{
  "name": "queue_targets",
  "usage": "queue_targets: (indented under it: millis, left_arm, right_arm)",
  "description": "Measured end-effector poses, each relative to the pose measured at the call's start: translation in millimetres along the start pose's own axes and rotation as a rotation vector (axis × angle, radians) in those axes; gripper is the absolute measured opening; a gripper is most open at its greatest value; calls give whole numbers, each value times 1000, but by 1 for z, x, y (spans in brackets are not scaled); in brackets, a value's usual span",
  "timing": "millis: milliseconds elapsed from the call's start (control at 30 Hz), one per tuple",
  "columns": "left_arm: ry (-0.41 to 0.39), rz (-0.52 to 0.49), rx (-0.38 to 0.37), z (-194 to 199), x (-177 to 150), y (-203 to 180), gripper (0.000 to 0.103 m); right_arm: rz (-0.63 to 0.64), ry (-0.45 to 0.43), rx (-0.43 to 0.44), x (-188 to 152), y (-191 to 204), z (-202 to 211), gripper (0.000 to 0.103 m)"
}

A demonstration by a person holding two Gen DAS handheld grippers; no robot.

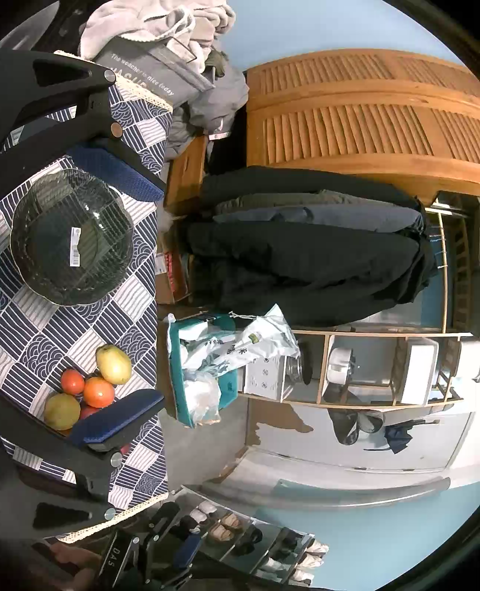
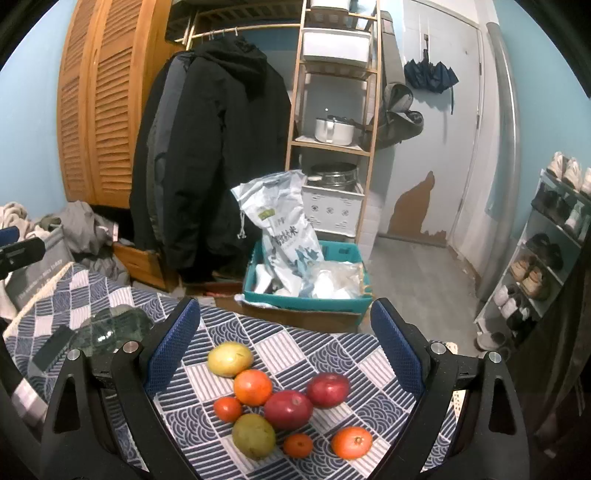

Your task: Organize fruits

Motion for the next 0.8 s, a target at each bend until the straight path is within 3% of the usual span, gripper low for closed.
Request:
queue_targets:
  millis: [800]
  left_arm:
    - [16,6,12,-3,-2,10,102]
  right_arm:
    - [0,-4,3,2,0,1,92]
Point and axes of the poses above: each gripper's, at about its wrist camera, not at the fingertips, and z roughly against the way its jaws point, y to its left, x to its top, the point moved 7 cm from there along -z, roughly the way its jaws point, and after that the axes turned 1 degree about -x, right-handed, at the moved point
